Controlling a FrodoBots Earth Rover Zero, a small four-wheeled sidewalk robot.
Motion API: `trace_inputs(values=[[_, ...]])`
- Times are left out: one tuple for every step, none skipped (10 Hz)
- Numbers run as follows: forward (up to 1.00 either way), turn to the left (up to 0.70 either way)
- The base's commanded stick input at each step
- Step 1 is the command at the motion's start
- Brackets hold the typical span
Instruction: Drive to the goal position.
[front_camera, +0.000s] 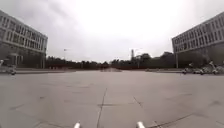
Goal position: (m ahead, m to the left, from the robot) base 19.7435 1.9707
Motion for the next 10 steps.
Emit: trace_inputs(values=[[0.50, 0.03], [0.50, 0.00], [0.50, 0.00], [0.50, 0.00], [0.50, 0.00], [0.50, 0.00], [0.50, 0.00], [0.50, 0.00], [0.50, 0.00], [0.50, 0.00]])
